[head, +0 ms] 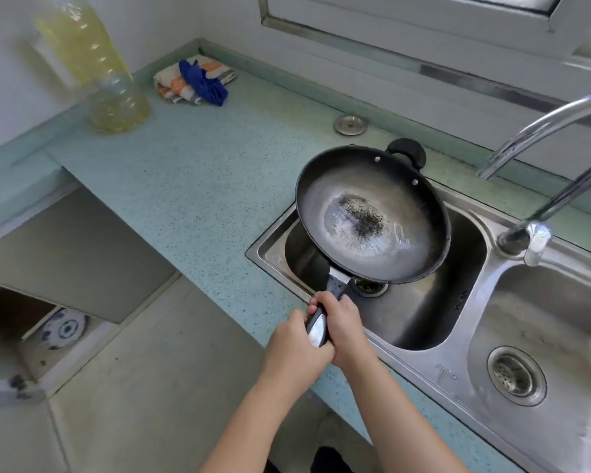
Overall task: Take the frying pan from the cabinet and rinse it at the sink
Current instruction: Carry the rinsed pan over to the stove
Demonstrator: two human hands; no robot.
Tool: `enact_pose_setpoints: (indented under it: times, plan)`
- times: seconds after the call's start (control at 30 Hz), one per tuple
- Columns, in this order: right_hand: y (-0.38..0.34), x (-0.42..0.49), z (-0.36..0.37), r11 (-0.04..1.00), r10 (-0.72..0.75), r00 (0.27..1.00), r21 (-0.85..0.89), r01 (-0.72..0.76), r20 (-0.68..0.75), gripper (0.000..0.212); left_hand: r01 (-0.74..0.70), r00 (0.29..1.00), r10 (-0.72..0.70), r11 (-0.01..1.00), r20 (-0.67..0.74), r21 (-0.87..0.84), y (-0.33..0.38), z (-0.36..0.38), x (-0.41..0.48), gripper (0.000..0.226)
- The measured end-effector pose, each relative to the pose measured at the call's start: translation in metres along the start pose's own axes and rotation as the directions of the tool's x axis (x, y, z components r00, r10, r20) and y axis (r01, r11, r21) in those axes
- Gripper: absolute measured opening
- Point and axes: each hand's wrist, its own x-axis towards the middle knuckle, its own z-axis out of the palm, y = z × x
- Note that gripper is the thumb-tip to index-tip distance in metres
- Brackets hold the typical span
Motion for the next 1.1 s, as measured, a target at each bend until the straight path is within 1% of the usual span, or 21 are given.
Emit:
enact_pose_setpoints:
  times: [0.07,0.2,0.33,0.6,0.67,0.73,0.77,0.9,1.03,1.1]
  plan:
    - [0.000,-0.004,0.001,1.000,0.004,1.000,-0.029,-0.003,0.015,0.012,-0.004,1.000,0.004,1.000,-0.016,0.005,-0.001,-0.002,-0.004,0.025]
    - [0.000,-0.010,0.006,1.000,0.013,0.999,-0.019,-0.013,0.031,0.013,-0.010,0.999,0.010,1.000,-0.033,-0.004,-0.002,-0.008,-0.009,0.026]
    - [-0.004,-0.017,0.015,0.999,0.013,0.999,-0.053,-0.010,0.052,0.008,-0.022,0.998,0.021,0.999,-0.063,-0.026,-0.003,-0.013,-0.012,0.025]
    - [-0.001,-0.032,0.042,0.986,-0.006,0.995,-0.163,0.023,0.103,0.020,-0.025,0.987,0.008,0.994,-0.159,-0.105,-0.014,-0.033,-0.027,0.022]
    - [0.002,-0.037,0.051,0.983,0.008,0.993,-0.181,0.013,0.117,0.019,-0.019,0.982,-0.001,0.994,-0.188,-0.107,-0.018,-0.039,-0.033,0.023]
    - [0.009,-0.042,0.061,0.979,0.022,0.991,-0.205,0.005,0.129,0.009,-0.016,0.974,-0.009,0.994,-0.224,-0.108,-0.024,-0.048,-0.042,0.025]
    - [0.013,-0.046,0.067,0.976,0.018,0.992,-0.215,0.009,0.127,0.007,-0.013,0.970,-0.014,0.994,-0.242,-0.110,-0.028,-0.053,-0.046,0.025]
    - [0.034,-0.064,0.097,0.969,0.009,0.990,-0.247,0.026,0.139,0.013,-0.012,0.957,-0.035,0.987,-0.289,-0.161,-0.050,-0.076,-0.065,0.025]
    - [0.060,-0.089,0.130,0.946,0.012,0.980,-0.320,0.052,0.197,0.009,0.003,0.944,-0.072,0.978,-0.321,-0.209,-0.079,-0.106,-0.089,0.026]
    - [0.079,-0.101,0.146,0.929,0.030,0.972,-0.366,0.060,0.234,0.007,0.018,0.936,-0.096,0.974,-0.340,-0.226,-0.099,-0.122,-0.104,0.031]
